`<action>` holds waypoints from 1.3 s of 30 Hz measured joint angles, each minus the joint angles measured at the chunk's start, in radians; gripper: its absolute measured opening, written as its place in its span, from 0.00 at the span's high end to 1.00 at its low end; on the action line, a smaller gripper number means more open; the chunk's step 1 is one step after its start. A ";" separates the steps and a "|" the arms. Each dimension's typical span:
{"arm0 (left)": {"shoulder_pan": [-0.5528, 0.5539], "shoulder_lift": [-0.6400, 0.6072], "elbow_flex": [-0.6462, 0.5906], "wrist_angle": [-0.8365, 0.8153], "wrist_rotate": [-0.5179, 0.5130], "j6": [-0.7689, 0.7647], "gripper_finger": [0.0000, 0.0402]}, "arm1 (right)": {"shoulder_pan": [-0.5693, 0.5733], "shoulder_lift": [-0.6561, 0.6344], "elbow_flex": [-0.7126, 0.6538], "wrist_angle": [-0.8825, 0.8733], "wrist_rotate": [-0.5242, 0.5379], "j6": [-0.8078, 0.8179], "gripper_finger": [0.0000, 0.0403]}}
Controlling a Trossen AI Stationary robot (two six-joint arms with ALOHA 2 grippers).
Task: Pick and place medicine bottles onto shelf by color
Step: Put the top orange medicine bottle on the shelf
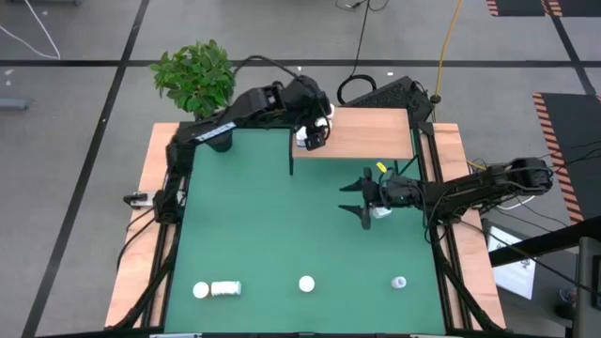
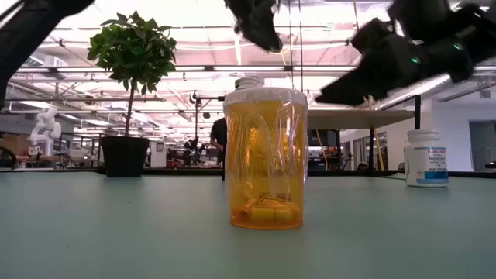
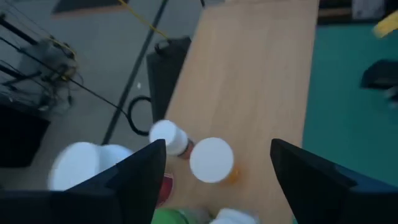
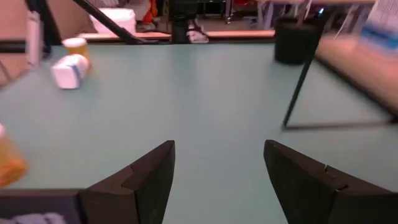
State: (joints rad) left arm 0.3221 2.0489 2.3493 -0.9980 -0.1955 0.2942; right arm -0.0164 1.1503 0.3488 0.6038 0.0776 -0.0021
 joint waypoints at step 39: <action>-0.075 -0.792 -1.384 0.676 -0.095 -0.296 0.53 | -0.366 0.420 0.418 0.067 0.083 -0.379 0.93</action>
State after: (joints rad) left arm 0.2474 1.2569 0.9657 -0.3216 -0.2901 -0.0017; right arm -0.3820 1.5700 0.7664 0.6708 0.1606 -0.3813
